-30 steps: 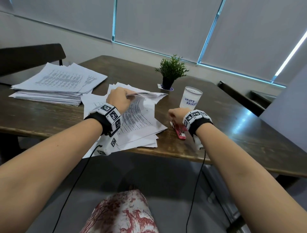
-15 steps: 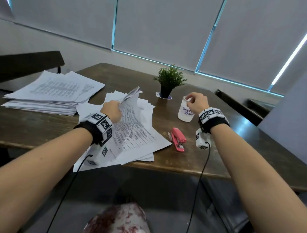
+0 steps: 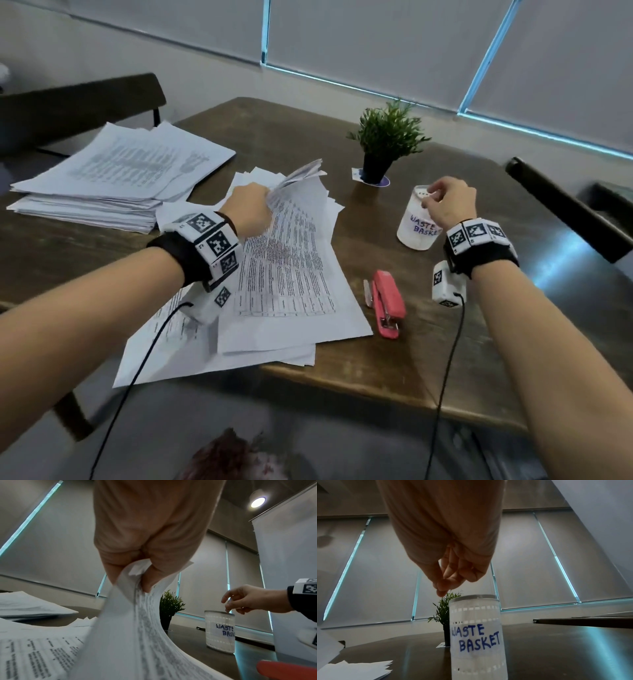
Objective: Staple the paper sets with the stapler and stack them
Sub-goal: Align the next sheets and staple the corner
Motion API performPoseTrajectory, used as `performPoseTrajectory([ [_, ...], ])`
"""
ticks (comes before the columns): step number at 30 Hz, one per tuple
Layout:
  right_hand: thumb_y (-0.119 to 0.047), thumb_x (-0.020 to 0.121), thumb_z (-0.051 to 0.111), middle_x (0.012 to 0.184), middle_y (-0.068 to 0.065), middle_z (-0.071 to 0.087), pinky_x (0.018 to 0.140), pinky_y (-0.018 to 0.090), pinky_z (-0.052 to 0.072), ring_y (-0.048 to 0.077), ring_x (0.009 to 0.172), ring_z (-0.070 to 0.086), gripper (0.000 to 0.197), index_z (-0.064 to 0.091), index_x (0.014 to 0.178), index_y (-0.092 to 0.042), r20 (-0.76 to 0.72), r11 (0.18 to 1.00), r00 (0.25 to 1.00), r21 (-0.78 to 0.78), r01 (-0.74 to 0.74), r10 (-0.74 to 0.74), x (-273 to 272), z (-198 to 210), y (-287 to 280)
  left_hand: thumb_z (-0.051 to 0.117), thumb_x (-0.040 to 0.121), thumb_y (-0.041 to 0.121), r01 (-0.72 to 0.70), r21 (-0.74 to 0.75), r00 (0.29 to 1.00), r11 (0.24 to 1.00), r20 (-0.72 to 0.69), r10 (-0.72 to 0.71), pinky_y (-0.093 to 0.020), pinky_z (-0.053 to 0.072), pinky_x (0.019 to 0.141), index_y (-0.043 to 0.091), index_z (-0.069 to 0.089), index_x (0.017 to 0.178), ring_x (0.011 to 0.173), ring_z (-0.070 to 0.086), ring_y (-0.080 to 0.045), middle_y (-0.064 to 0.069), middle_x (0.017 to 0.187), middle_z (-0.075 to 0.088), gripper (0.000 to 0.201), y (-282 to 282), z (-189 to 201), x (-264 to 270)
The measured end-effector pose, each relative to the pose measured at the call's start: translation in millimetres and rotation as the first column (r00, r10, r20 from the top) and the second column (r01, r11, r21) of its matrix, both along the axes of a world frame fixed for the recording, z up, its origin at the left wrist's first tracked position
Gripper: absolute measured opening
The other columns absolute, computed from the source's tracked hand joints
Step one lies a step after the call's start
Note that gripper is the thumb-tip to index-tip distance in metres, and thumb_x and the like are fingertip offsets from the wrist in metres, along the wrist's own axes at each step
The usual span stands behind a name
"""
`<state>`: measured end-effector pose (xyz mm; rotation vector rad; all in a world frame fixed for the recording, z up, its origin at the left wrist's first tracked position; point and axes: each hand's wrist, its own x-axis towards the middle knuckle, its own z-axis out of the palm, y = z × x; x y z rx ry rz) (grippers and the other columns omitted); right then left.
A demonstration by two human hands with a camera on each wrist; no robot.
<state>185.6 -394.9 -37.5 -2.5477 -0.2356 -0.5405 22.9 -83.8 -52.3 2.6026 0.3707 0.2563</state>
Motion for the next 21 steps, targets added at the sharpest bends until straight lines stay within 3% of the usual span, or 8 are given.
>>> performPoseTrajectory([
  [4,-0.010,0.087,0.063,0.100,0.015,0.069,0.092,0.037,0.050,0.033,0.108,0.058,0.011,0.074,0.089,-0.012,-0.029,0.997,0.997,0.014,0.074,-0.073,19.1,10.1,-4.6,0.046,0.094,0.009,-0.045,-0.015,0.997,0.999,-0.070,0.044,-0.034,0.043,0.065,0.008,0.055,0.086,0.077,0.055,-0.030,-0.012,0.084,0.059,0.012,-4.7,7.0,15.1],
  [9,-0.006,0.094,0.051,0.111,0.022,0.064,0.081,0.033,0.046,0.038,0.109,0.055,0.025,0.074,0.101,-0.010,-0.128,0.992,0.984,-0.025,0.120,-0.122,23.1,20.4,-1.3,0.046,0.094,0.009,-0.096,-0.040,0.987,0.995,-0.130,0.090,-0.035,0.045,0.067,0.005,0.060,0.099,0.079,0.056,-0.030,-0.011,0.085,0.058,0.016,-9.2,12.0,23.5],
  [13,-0.005,0.095,0.048,0.116,0.024,0.062,0.085,0.040,0.051,0.042,0.105,0.058,0.029,0.072,0.109,-0.009,-0.149,0.984,0.977,-0.116,0.137,-0.154,21.2,26.0,4.9,0.046,0.092,0.007,-0.099,-0.058,0.986,0.993,-0.142,0.090,-0.034,0.044,0.065,0.006,0.059,0.096,0.078,0.056,-0.030,-0.012,0.084,0.059,0.014,-10.2,14.5,27.0],
  [17,-0.007,0.095,0.048,0.129,0.018,0.046,0.089,0.038,0.044,0.041,0.110,0.054,0.027,0.069,0.113,-0.005,-0.168,0.984,0.972,-0.090,0.151,-0.165,13.2,32.4,4.1,0.047,0.094,0.009,-0.110,-0.100,0.987,0.989,-0.131,0.097,-0.034,0.042,0.063,0.010,0.054,0.091,0.076,0.056,-0.028,-0.006,0.076,0.054,0.007,-14.3,20.2,28.4],
  [19,-0.011,0.095,0.050,0.127,0.017,0.048,0.094,0.036,0.042,0.037,0.110,0.055,0.028,0.067,0.117,-0.008,-0.141,0.992,0.982,-0.018,0.127,-0.128,1.2,34.1,8.7,0.048,0.095,0.011,-0.123,-0.150,0.988,0.981,-0.107,0.108,-0.035,0.043,0.067,0.010,0.055,0.091,0.079,0.056,-0.030,-0.010,0.082,0.056,0.007,-15.0,23.3,26.0],
  [21,-0.016,0.092,0.057,0.113,0.012,0.057,0.095,0.031,0.043,0.027,0.099,0.057,0.027,0.066,0.116,-0.007,-0.129,0.998,0.991,0.040,0.051,-0.045,-18.6,32.1,21.1,0.050,0.094,0.012,-0.110,-0.255,0.993,0.961,-0.076,0.094,-0.037,0.048,0.071,0.008,0.058,0.094,0.081,0.057,-0.031,-0.012,0.085,0.059,0.010,-12.7,26.2,21.1],
])
